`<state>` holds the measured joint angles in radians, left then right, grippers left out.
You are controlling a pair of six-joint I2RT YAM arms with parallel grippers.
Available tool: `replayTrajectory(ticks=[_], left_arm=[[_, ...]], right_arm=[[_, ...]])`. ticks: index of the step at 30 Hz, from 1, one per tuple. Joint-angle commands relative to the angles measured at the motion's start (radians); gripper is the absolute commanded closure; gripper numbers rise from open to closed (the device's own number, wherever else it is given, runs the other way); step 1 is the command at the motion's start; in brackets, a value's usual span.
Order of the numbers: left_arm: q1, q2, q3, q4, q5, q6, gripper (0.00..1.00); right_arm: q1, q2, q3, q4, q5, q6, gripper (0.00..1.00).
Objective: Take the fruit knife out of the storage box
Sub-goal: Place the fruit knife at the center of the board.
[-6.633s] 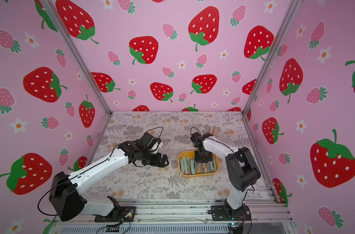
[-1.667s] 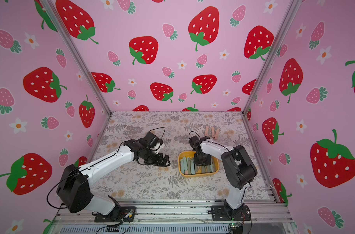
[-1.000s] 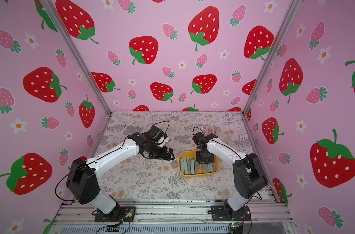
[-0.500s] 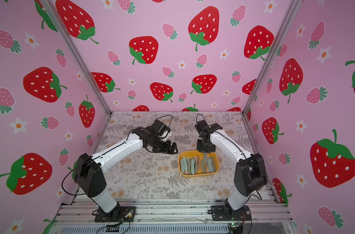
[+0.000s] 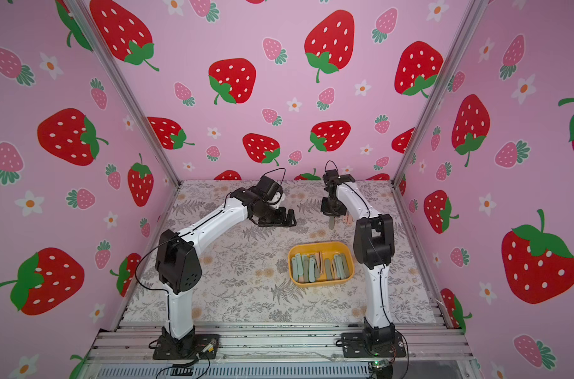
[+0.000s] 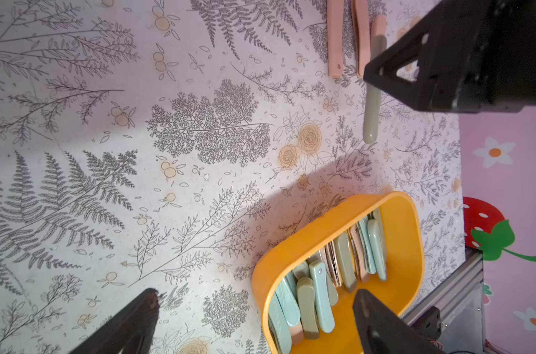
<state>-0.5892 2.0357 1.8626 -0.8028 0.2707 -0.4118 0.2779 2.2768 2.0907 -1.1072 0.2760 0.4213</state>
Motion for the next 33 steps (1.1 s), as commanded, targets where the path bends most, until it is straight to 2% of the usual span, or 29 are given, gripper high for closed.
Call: replayTrajectory(ticks=[1, 5, 8, 19, 25, 33], left_arm=[[0.0, 0.041, 0.066, -0.019, 0.02, 0.0, 0.01], [0.007, 0.07, 0.072, -0.013, 0.038, -0.004, 0.01], [0.011, 0.083, 0.07, -0.009, 0.044, -0.007, 0.01], [0.021, 0.144, 0.103, -0.012, 0.074, -0.009, 0.01], [0.021, 0.164, 0.122, -0.021, 0.087, -0.004, 0.01], [0.021, 0.143, 0.073, -0.004, 0.092, -0.009, 0.01]], right_arm=[[-0.016, 0.086, 0.151, -0.037, 0.003, -0.034, 0.81], [-0.03, 0.212, 0.329, -0.07, -0.016, -0.042, 0.79], [-0.037, 0.275, 0.406, -0.077, -0.043, -0.041, 0.79], [-0.055, 0.347, 0.421, -0.018, -0.131, -0.042, 0.75], [-0.071, 0.367, 0.424, -0.038, -0.117, -0.047, 0.75], [-0.083, 0.328, 0.368, -0.038, -0.078, -0.086, 0.75]])
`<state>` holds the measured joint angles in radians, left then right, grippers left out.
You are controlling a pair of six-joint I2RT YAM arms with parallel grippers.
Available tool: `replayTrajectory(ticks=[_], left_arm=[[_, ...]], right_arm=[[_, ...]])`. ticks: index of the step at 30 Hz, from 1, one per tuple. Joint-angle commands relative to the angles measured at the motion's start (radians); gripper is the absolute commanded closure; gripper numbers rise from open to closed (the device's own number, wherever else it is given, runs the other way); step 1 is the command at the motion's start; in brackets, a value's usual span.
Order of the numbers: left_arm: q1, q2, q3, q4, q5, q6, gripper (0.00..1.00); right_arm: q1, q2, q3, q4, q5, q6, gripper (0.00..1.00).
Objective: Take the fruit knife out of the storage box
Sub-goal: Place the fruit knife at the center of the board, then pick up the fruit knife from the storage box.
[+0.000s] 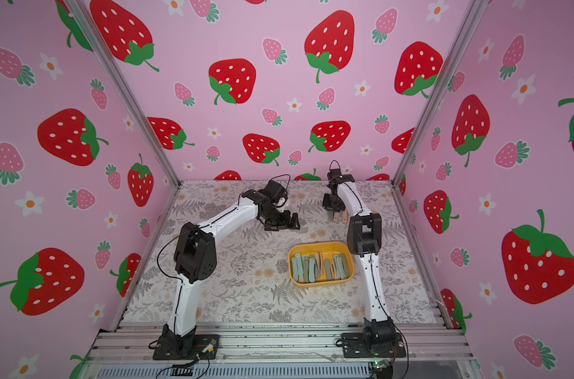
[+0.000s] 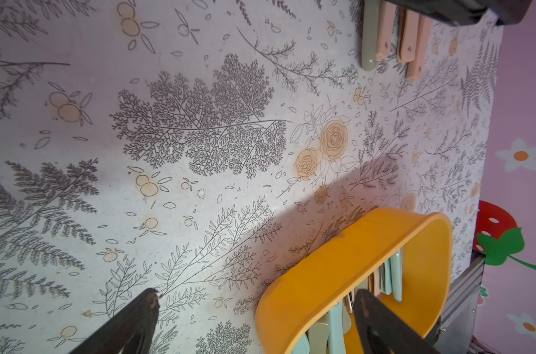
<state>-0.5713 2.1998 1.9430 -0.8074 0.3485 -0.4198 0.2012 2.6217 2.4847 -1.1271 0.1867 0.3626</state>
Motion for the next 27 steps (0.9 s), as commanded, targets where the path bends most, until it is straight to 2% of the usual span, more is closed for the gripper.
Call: replayTrajectory(ticks=[1, 4, 7, 9, 12, 16, 19, 27], left_arm=[[0.002, -0.023, -0.014, 0.004, 0.015, -0.004, 0.01], [0.002, -0.036, -0.031, 0.011, 0.016, -0.011, 0.01], [0.002, -0.059, -0.058, 0.02, 0.017, -0.015, 0.01], [0.002, -0.08, -0.082, 0.025, 0.016, -0.017, 0.01], [0.002, -0.125, -0.124, 0.031, 0.017, -0.018, 0.01], [0.0, -0.215, -0.202, 0.039, 0.0, -0.013, 0.01], [-0.001, -0.306, -0.286, 0.043, -0.014, -0.005, 0.01], [-0.027, -0.611, -0.631, 0.072, -0.049, -0.015, 0.01]], right_arm=[[-0.006, -0.024, -0.032, -0.019, 0.011, -0.031, 0.75], [-0.001, -0.057, -0.059, -0.021, 0.001, -0.034, 0.74], [0.017, -0.113, -0.114, -0.01, 0.018, -0.031, 0.65], [0.032, -0.165, -0.152, -0.001, 0.048, -0.027, 0.54], [0.054, -0.236, -0.196, -0.004, 0.082, -0.019, 0.49], [0.095, -0.346, -0.279, -0.011, 0.108, -0.015, 0.49], [0.123, -0.46, -0.404, -0.015, 0.089, 0.017, 0.5], [0.218, -0.844, -0.951, 0.059, 0.063, 0.12, 0.58]])
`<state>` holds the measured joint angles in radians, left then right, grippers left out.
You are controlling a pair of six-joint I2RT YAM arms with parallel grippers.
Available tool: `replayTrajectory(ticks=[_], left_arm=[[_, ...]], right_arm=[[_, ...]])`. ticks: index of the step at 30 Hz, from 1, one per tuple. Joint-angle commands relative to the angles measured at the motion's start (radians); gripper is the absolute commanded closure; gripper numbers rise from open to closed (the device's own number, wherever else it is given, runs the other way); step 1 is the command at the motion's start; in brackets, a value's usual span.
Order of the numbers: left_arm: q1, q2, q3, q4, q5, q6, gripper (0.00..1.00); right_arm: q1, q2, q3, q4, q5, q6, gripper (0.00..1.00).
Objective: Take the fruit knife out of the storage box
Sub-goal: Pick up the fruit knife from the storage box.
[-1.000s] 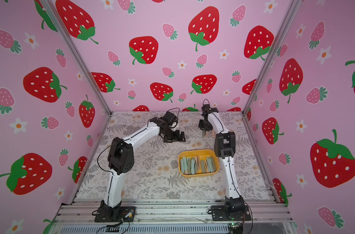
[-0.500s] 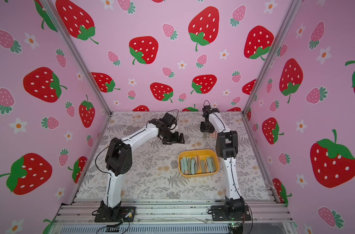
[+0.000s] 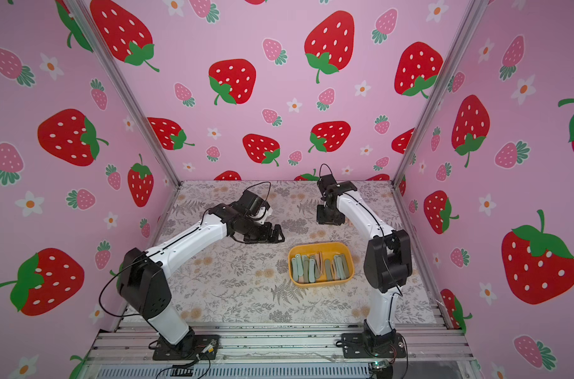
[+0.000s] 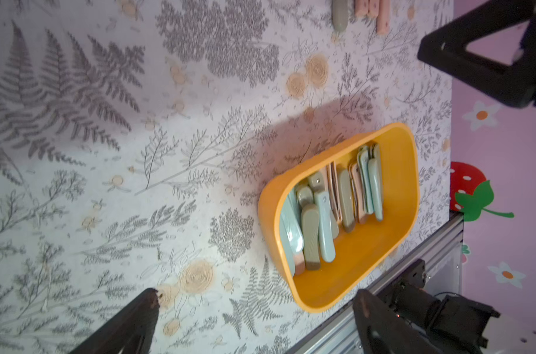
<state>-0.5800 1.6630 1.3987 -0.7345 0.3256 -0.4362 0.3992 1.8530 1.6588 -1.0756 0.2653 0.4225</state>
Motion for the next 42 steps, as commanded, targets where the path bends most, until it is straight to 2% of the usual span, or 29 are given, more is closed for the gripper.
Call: replayTrajectory(ticks=[1, 8, 17, 24, 28, 31, 37, 42], left_arm=[[-0.023, -0.109, -0.127, 0.002, -0.03, -0.004, 0.01], [-0.051, -0.332, -0.354, 0.012, -0.066, -0.053, 0.01], [-0.068, -0.467, -0.429, -0.014, -0.079, -0.086, 0.01], [-0.067, -0.497, -0.42, -0.056, -0.092, -0.066, 0.01], [-0.067, -0.505, -0.435, -0.044, -0.089, -0.078, 0.01], [-0.067, -0.506, -0.447, -0.03, -0.084, -0.087, 0.01], [-0.069, -0.492, -0.44, -0.026, -0.082, -0.082, 0.01], [-0.068, -0.472, -0.421, -0.025, -0.082, -0.073, 0.01]], right_arm=[[0.029, -0.106, -0.183, 0.009, -0.016, 0.073, 0.59], [0.064, -0.222, -0.463, 0.062, -0.022, 0.154, 0.62], [0.061, -0.187, -0.548, 0.106, 0.027, 0.169, 0.63], [0.04, -0.147, -0.575, 0.131, 0.048, 0.173, 0.67], [0.021, -0.146, -0.599, 0.146, 0.049, 0.17, 0.77], [0.018, -0.152, -0.614, 0.158, 0.046, 0.165, 0.81], [0.016, -0.127, -0.619, 0.167, 0.038, 0.162, 0.73], [0.016, -0.127, -0.606, 0.159, 0.044, 0.156, 0.82]])
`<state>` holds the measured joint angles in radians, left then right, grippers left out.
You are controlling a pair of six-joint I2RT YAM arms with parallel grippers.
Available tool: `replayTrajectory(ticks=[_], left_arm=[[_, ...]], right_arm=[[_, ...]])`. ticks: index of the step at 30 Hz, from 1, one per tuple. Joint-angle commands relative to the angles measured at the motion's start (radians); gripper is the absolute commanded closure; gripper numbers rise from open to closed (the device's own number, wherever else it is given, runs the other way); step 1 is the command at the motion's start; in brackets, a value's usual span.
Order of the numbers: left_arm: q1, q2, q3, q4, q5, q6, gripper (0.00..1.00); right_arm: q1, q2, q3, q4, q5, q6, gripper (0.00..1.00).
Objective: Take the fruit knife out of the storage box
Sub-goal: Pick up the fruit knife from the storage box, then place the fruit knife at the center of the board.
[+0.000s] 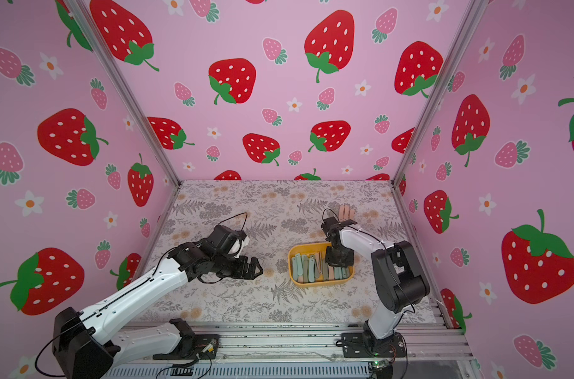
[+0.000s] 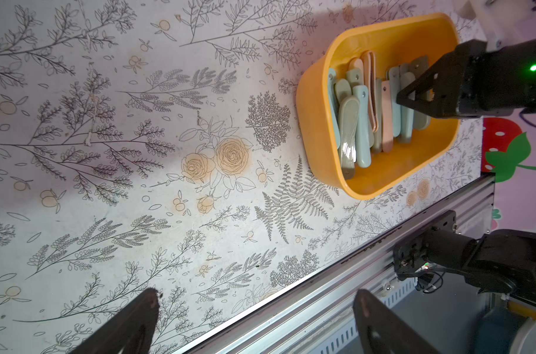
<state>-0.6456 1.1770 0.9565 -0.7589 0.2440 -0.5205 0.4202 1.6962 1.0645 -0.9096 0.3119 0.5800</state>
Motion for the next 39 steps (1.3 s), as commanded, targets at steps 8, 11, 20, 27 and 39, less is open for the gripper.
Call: replayTrajectory(ticks=[8, 11, 20, 27, 39], left_arm=[[-0.002, 0.039, 0.035, 0.017, -0.001, 0.01, 0.01], [-0.002, 0.057, 0.057, 0.014, -0.006, 0.02, 0.01], [-0.002, 0.156, 0.149, 0.023, 0.012, 0.045, 0.01], [-0.002, 0.279, 0.271, 0.025, 0.046, 0.068, 0.01], [-0.001, 0.551, 0.538, 0.006, 0.131, 0.098, 0.01]], right_arm=[[-0.004, -0.049, 0.063, -0.08, 0.014, -0.023, 0.88], [-0.004, -0.094, 0.096, -0.112, 0.014, -0.028, 0.88], [-0.004, -0.167, 0.214, -0.2, 0.03, -0.042, 0.88], [-0.058, -0.074, 0.37, -0.216, 0.076, -0.089, 0.87], [-0.13, 0.329, 0.668, -0.235, 0.291, -0.184, 0.87]])
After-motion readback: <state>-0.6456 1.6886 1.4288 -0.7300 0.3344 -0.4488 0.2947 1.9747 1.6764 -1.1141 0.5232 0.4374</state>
